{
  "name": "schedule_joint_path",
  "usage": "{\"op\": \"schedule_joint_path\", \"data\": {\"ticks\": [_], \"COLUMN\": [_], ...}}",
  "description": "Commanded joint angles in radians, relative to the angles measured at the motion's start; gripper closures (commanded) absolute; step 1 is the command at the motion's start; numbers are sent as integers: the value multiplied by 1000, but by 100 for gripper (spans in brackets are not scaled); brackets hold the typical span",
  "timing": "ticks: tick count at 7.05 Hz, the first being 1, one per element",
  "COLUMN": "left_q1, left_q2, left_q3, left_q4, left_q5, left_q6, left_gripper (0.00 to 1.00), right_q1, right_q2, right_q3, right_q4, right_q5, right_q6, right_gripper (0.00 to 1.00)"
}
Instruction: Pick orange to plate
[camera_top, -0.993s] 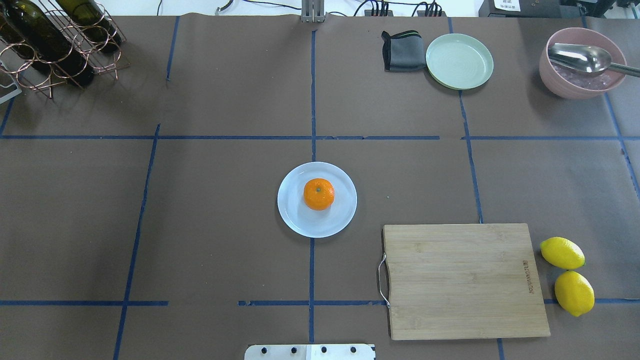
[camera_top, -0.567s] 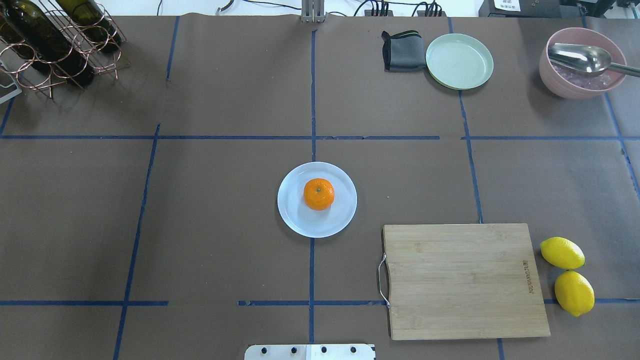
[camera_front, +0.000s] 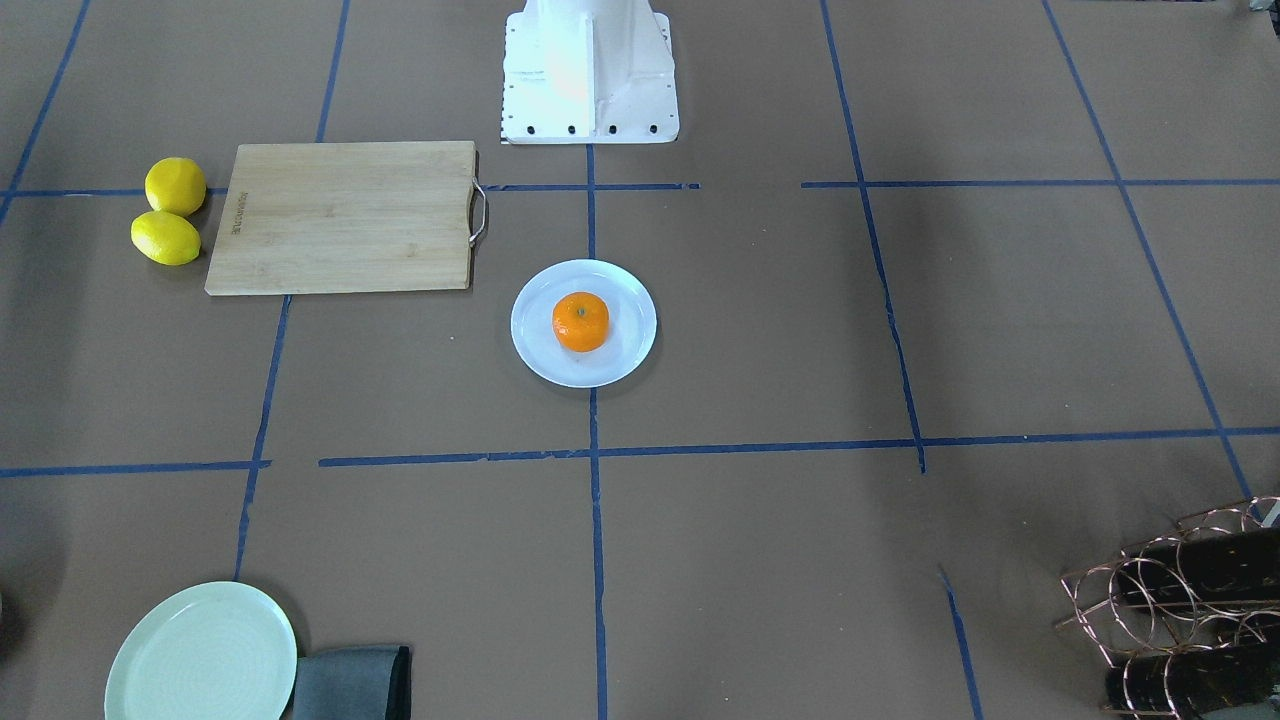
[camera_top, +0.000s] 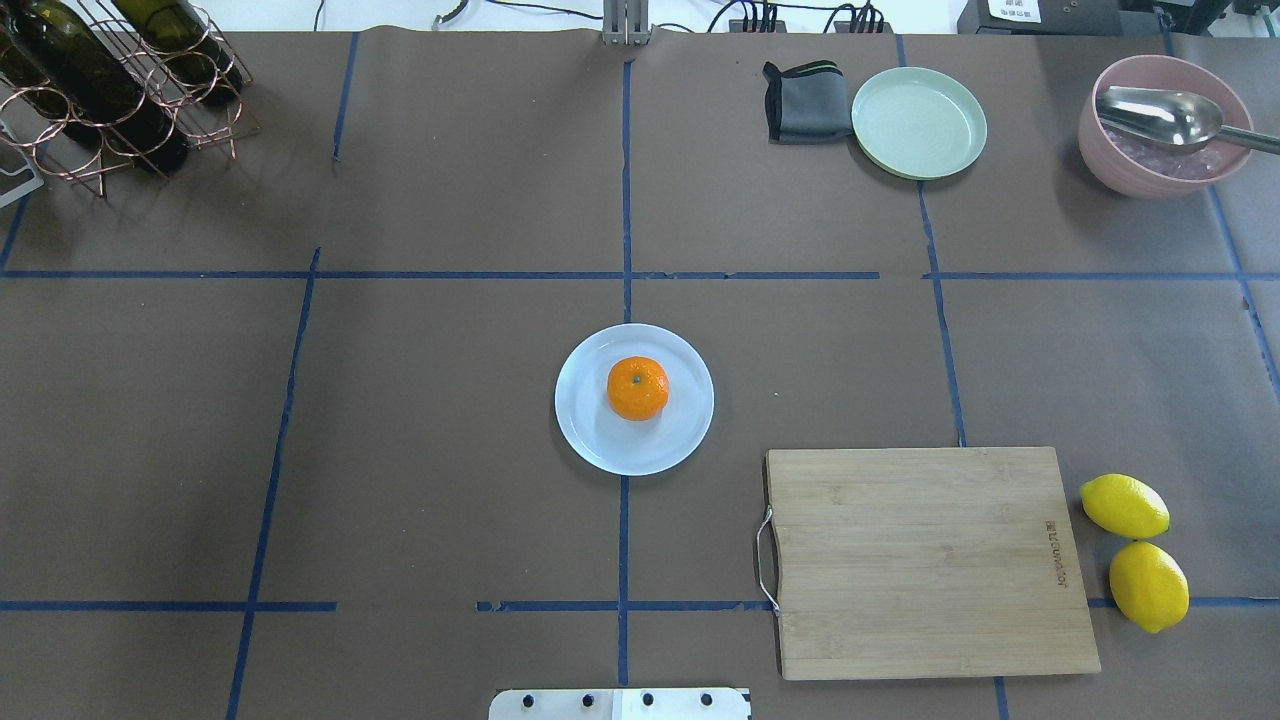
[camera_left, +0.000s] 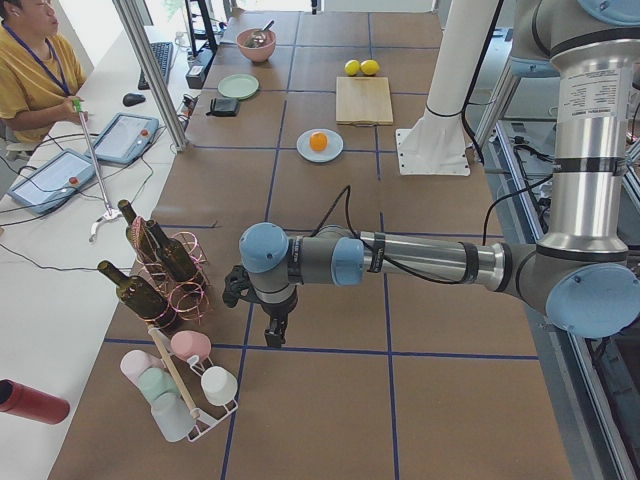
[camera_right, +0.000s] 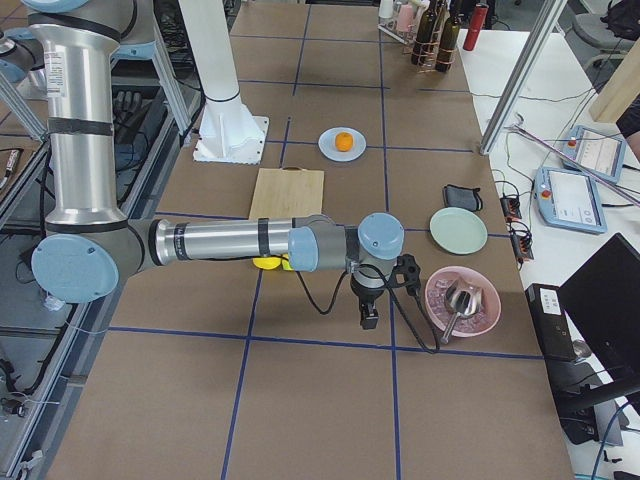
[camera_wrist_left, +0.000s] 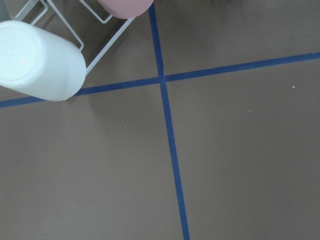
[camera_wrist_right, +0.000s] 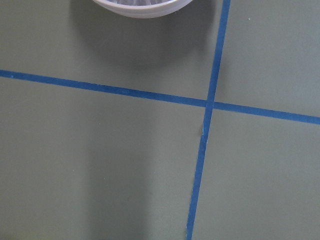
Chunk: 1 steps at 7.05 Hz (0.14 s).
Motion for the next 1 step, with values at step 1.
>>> {"op": "schedule_joint_path", "data": {"ticks": [1], "left_q1": [1], "left_q2": [-2], "left_q3": [-5], "left_q4": [0], "left_q5": [-2], "left_q6": [-1], "left_gripper": [0], "right_q1": [-1], "right_q2": [3], "right_q3": [-2], "right_q4": [0], "right_q5": [0], "right_q6": [1], "right_gripper": [0]}}
